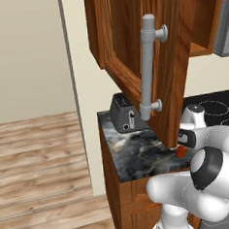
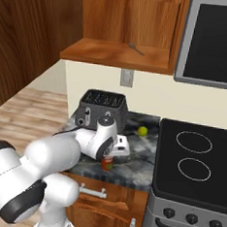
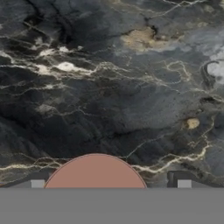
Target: Pick the canned food and bar from the counter and place them in the cabinets closest to them.
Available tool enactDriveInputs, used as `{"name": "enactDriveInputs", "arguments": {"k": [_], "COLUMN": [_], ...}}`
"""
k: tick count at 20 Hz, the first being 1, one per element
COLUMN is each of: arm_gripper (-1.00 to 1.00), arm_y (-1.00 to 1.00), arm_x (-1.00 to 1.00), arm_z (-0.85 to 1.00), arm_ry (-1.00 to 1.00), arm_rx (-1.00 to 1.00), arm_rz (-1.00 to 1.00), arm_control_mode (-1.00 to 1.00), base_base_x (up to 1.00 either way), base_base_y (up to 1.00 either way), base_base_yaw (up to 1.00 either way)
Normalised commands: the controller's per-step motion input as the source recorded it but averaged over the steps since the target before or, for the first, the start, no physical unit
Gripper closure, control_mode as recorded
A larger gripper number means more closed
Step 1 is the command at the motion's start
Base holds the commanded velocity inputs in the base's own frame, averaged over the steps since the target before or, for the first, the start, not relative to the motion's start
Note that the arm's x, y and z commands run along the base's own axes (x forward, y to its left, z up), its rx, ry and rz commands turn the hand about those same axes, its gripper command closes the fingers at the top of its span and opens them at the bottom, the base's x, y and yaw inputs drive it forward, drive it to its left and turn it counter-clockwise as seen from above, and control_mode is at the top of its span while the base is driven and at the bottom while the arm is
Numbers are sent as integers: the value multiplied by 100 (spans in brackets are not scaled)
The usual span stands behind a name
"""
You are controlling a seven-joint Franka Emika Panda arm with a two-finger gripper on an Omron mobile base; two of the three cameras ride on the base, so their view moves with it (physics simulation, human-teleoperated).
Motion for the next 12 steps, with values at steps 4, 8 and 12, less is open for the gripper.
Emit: {"name": "enactDriveInputs", "arguments": {"k": [4, 8, 12], "arm_gripper": [100, 100, 100], "arm_y": [0, 0, 0], "arm_x": [3, 0, 0], "arm_z": [-17, 0, 0], "arm_ry": [0, 0, 0], "arm_rx": [0, 0, 0], "arm_rz": [0, 0, 0], "arm_control_mode": [-100, -100, -100], "base_base_x": [0, 0, 0], "base_base_y": [0, 0, 0], "base_base_yaw": [0, 0, 0]}}
